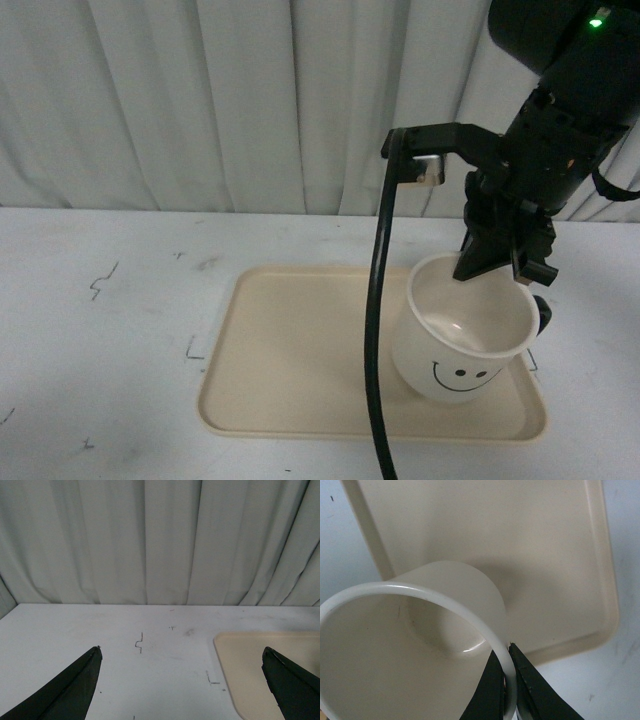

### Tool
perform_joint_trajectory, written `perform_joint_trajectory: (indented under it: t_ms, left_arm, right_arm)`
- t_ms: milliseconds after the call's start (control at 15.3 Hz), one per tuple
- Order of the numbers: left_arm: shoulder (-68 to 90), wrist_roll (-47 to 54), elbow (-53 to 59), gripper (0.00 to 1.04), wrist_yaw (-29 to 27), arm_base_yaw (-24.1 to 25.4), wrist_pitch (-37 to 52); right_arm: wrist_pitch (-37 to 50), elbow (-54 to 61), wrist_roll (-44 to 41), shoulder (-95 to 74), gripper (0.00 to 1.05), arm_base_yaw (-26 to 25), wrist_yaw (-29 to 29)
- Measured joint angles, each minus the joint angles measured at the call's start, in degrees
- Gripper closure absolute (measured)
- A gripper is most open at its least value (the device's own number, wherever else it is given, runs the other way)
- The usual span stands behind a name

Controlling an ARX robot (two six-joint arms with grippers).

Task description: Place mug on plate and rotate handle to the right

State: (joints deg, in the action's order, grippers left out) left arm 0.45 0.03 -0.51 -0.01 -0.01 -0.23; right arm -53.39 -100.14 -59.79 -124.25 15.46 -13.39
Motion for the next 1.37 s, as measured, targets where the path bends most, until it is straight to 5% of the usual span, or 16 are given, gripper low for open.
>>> perform_joint_trajectory:
  t_ms: [327, 589, 785, 916, 1047, 1243, 1374]
  left_arm:
    - [0.0, 0.0, 0.0, 0.07, 0.0, 0.0, 0.0]
    - [0.0, 0.0, 0.0, 0.07, 0.0, 0.0, 0.0]
    - [0.0, 0.0, 0.0, 0.07, 0.0, 0.0, 0.0]
    - [0.0, 0.0, 0.0, 0.07, 0.1, 0.0, 0.0]
    - [0.0, 0.0, 0.0, 0.07, -0.1, 0.0, 0.0]
    - [0.0, 0.0, 0.0, 0.07, 0.0, 0.0, 0.0]
    - [0.0, 0.0, 0.0, 0.07, 0.0, 0.0, 0.0]
  right_arm:
    - [-4.3, -13.7, 3.7, -12.7, 1.01, 6.3, -0.5]
    - [-6.6, -15.0, 3.7, -12.9, 0.66, 6.6, -0.9]
    - [-7.3, -18.7, 5.1, -11.1, 0.40, 5.9, -7.8]
    - [34.9, 2.6, 19.6, 1.2, 0.55, 6.5, 12.5]
    - [68.0, 25.8, 37.3, 13.2, 0.73, 5.3, 26.9]
    - [107.3, 57.3, 55.8, 25.4, 1.02, -2.3, 28.9]
    - [114.7, 68.4, 57.9, 31.3, 1.03, -3.1, 25.8]
